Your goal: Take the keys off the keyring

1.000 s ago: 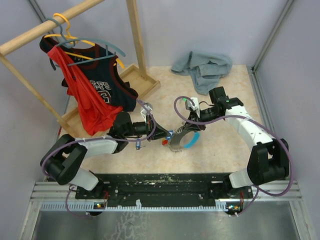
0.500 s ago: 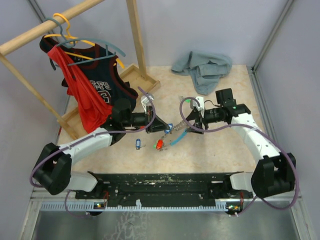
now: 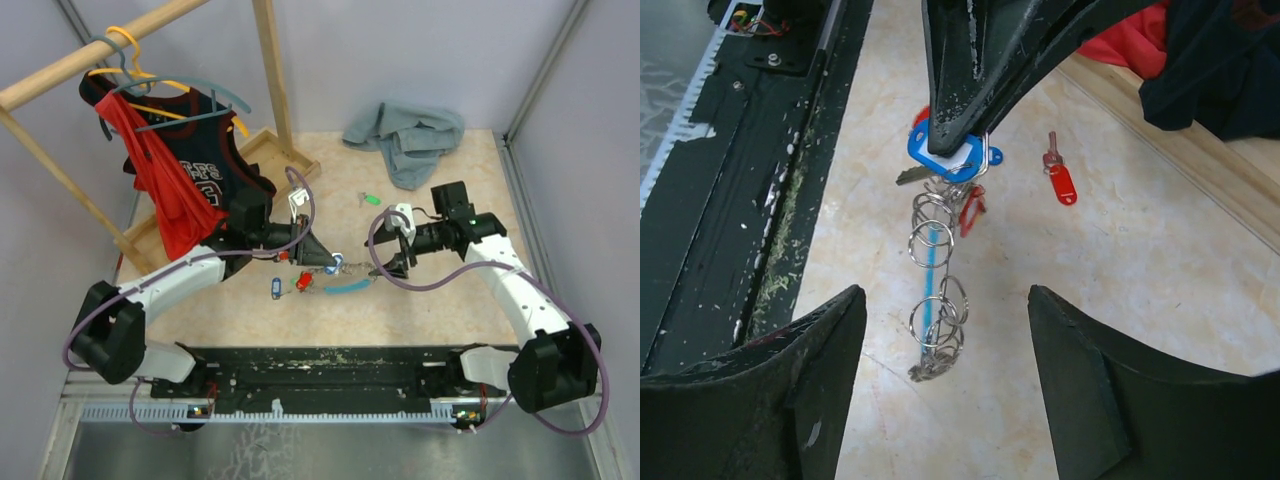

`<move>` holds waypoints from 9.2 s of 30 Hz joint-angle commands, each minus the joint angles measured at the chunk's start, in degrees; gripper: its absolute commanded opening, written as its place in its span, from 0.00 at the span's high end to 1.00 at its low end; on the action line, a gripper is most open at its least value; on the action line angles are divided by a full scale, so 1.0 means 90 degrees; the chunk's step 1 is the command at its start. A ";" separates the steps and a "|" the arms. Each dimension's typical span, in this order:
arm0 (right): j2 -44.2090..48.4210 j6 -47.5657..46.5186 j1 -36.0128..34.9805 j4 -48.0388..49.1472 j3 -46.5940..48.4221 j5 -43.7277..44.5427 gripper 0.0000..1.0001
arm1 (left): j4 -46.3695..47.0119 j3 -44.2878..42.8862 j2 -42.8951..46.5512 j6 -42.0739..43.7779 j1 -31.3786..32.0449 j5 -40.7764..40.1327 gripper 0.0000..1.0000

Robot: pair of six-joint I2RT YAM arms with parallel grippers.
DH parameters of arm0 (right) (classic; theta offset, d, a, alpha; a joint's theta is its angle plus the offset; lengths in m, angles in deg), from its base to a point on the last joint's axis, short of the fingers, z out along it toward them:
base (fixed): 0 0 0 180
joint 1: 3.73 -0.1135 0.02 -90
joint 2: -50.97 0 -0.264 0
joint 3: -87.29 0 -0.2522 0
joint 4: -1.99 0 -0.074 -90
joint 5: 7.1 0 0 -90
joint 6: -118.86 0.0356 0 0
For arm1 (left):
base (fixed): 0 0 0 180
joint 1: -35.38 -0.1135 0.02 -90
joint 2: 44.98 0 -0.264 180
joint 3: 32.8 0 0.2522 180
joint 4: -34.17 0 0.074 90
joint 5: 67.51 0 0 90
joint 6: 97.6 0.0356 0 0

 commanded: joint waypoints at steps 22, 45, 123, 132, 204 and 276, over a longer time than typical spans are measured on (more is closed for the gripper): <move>0.0612 -0.3542 -0.0411 -0.0699 0.0360 0.0244 0.29 | 0.1804 -0.0519 -0.1983 -0.5722 -0.0330 0.0910 1.00; 0.0704 -0.2390 -0.1484 0.2634 -0.0730 0.1387 0.59 | 0.5941 -0.0321 -0.3026 -0.9505 -0.0371 0.1719 1.00; -0.0310 0.8741 -0.0090 0.7461 -0.0038 0.0032 1.00 | 1.0021 0.2506 -0.1509 0.4057 0.1281 -0.2857 0.43; -0.0471 0.8628 -0.0276 0.7189 -0.0017 0.0223 1.00 | 1.0021 0.2143 -0.1950 0.3843 0.1219 -0.3164 0.43; -0.0613 1.0048 -0.0838 0.6450 0.0115 0.2895 1.00 | 1.0021 0.2219 -0.1477 0.2267 0.0354 -0.2551 1.00; -0.0723 1.0033 -0.1022 0.6944 0.0094 0.1693 1.00 | 1.0021 0.2098 -0.1377 0.0510 -0.0339 -0.1005 1.00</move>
